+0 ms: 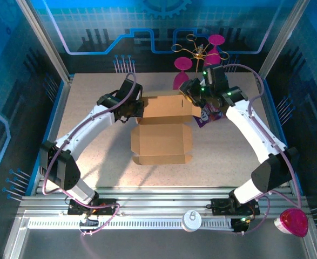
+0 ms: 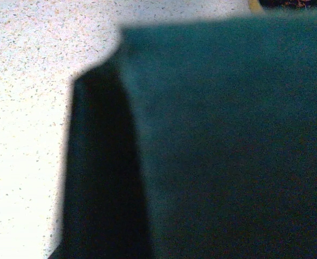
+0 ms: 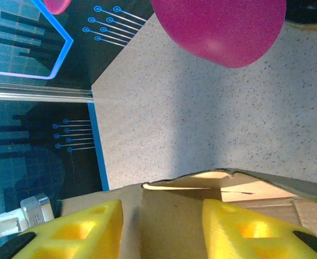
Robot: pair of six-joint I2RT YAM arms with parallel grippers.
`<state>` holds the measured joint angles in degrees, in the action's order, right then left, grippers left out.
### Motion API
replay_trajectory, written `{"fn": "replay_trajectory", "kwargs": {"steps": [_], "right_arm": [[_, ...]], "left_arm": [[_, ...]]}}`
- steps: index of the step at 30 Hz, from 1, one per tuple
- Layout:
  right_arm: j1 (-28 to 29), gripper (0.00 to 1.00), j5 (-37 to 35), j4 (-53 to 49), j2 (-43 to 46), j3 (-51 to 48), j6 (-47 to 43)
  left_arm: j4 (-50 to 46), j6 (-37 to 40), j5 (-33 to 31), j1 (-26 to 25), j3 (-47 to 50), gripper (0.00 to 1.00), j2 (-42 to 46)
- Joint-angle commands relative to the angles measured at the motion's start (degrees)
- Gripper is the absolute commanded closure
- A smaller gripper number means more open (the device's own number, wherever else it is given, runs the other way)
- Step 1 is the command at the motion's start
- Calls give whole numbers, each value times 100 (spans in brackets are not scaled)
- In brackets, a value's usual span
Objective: Fold the paper box
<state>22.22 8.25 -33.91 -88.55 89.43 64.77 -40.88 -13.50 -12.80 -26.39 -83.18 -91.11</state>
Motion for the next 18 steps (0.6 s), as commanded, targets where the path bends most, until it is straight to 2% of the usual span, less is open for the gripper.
{"fn": "replay_trajectory", "kwargs": {"steps": [1, 3, 4, 9, 11, 12, 15, 18], "right_arm": [[133, 55, 266, 298, -146, 6, 303], [158, 56, 342, 394, -180, -8, 457], [168, 60, 367, 454, -180, -29, 518], [160, 93, 304, 657, -94, -92, 714], [130, 98, 304, 661, -92, -75, 745], [125, 93, 308, 651, -83, -61, 732], [64, 66, 186, 491, 28, -30, 590], [-10, 55, -156, 361, 393, -184, 276]], "left_arm": [[-78, 44, -9, -76, -273, 100, -1], [-81, 24, -10, -79, -295, 100, -30], [-78, 13, -12, -79, -296, 100, -37], [-87, -13, -51, -85, -296, 100, -30], [-111, -35, -75, -83, -296, 100, -30], [-126, -55, -94, -85, -309, 100, -22], [-270, -133, -160, -76, -410, 100, -54], [-515, -187, -196, -32, -620, 100, -124]]}}
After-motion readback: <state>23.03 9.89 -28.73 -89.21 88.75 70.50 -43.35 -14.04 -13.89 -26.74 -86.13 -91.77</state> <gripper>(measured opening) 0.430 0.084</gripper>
